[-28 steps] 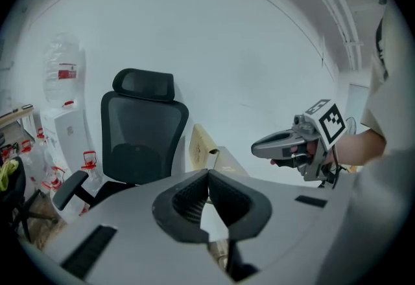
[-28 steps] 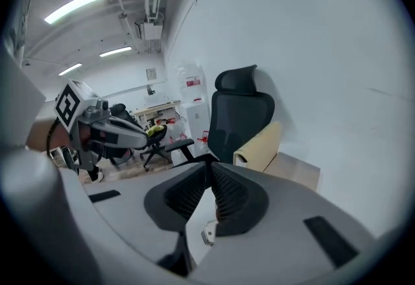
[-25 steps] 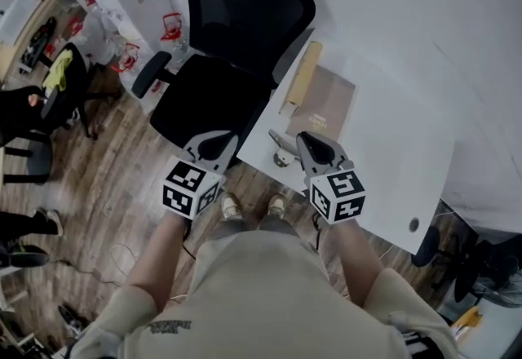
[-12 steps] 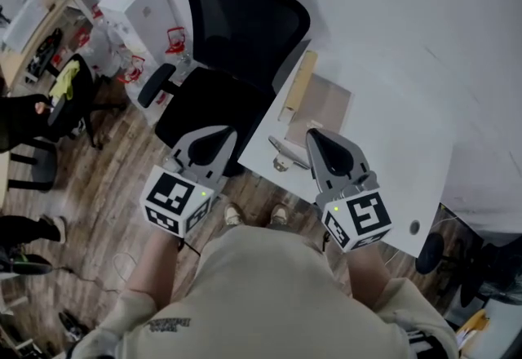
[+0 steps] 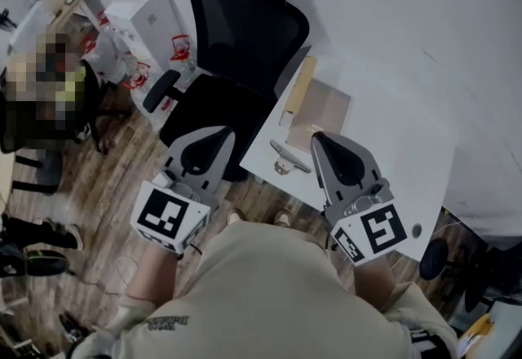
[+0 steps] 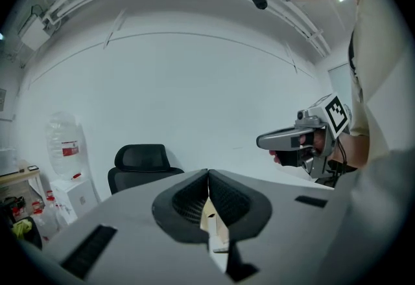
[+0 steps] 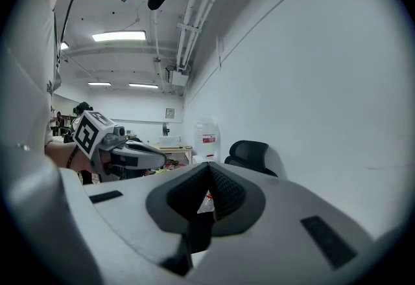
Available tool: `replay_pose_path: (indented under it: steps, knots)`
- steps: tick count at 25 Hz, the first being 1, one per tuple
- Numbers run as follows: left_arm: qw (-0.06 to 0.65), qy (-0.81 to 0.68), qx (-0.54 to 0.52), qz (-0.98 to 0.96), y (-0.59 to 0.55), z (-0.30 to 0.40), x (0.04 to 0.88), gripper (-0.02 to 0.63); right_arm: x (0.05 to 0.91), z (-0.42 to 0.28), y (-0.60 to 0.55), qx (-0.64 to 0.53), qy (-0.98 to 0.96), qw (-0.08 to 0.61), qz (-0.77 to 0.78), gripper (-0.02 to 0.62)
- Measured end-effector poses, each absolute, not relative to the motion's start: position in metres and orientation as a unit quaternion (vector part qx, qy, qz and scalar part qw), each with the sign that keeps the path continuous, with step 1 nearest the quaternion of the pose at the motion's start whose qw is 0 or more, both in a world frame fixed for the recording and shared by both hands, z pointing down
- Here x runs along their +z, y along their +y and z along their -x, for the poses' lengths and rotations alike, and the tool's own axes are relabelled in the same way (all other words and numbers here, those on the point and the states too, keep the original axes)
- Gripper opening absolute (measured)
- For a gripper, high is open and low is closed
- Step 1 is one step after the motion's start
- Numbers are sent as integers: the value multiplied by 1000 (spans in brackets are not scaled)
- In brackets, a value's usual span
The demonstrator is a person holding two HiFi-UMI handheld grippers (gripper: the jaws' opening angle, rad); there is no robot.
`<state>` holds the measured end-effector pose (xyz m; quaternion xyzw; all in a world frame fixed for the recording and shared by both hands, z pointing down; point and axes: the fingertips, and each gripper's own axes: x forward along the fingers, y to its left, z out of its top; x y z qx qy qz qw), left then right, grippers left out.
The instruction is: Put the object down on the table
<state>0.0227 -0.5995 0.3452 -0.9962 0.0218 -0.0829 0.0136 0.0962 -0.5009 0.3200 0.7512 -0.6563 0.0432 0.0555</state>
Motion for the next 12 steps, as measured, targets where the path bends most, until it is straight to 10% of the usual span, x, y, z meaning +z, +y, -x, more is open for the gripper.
replay_pose_path:
  steps: [12]
  knots:
    - [11, 40, -82, 996, -595, -14, 332, 21, 309, -96, -500, 38, -666, 50, -743, 23]
